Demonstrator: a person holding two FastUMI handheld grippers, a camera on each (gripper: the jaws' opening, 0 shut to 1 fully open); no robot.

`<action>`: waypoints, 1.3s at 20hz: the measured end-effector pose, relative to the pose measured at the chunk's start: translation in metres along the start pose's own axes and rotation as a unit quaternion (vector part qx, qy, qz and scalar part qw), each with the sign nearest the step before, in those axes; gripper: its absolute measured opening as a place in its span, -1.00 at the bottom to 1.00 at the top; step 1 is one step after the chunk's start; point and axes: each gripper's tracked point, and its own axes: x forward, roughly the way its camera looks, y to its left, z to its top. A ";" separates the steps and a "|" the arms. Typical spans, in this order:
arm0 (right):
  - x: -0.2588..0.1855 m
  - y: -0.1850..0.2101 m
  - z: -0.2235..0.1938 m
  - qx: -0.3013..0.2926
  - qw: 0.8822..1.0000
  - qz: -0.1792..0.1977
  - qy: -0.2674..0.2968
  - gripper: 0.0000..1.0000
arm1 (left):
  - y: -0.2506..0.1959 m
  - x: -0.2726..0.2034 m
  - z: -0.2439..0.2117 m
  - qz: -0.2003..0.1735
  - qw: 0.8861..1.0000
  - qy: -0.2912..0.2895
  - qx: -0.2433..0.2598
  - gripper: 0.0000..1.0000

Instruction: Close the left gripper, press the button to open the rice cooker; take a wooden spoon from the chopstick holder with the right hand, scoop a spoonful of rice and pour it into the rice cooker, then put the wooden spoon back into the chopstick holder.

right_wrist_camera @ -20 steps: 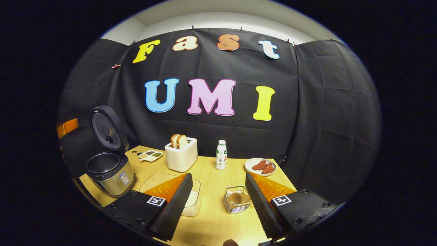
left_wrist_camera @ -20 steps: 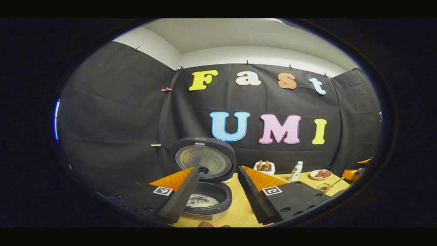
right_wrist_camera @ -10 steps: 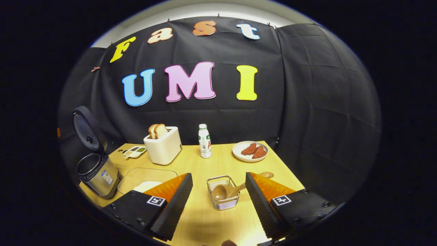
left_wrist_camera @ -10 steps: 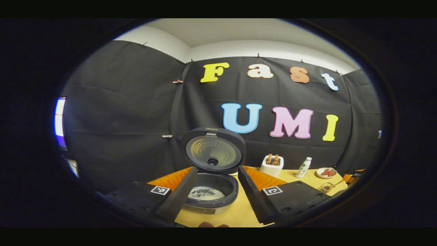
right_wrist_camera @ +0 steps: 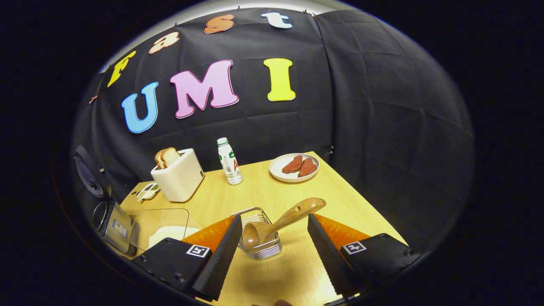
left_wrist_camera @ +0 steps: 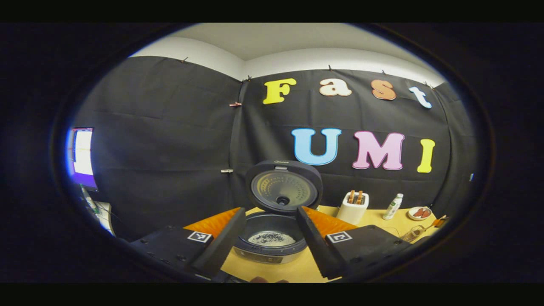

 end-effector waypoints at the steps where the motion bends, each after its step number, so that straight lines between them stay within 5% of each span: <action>1: 0.006 -0.002 -0.004 -0.001 1.000 -0.003 0.004 0.94 | 0.000 -0.002 0.001 0.003 1.000 -0.001 0.002 0.66; 13: 0.053 -0.011 -0.001 0.022 1.000 0.000 0.012 0.81 | -0.021 -0.020 -0.001 -0.001 1.000 0.016 0.010 0.67; 17: 0.056 -0.016 0.001 0.021 1.000 -0.007 0.015 0.34 | -0.021 -0.023 -0.006 0.000 1.000 0.023 0.015 0.66; 18: 0.058 -0.014 -0.005 0.018 1.000 -0.001 0.022 -0.02 | -0.021 -0.023 -0.005 0.000 1.000 0.024 0.014 0.67; 21: 0.036 -0.012 0.006 0.016 1.000 0.015 0.023 -0.11 | -0.026 -0.024 -0.008 -0.008 0.999 0.029 0.017 0.66; 26: 0.048 0.019 0.002 0.005 0.999 0.051 0.019 -0.55 | -0.033 -0.026 -0.002 -0.018 0.999 0.023 0.025 0.67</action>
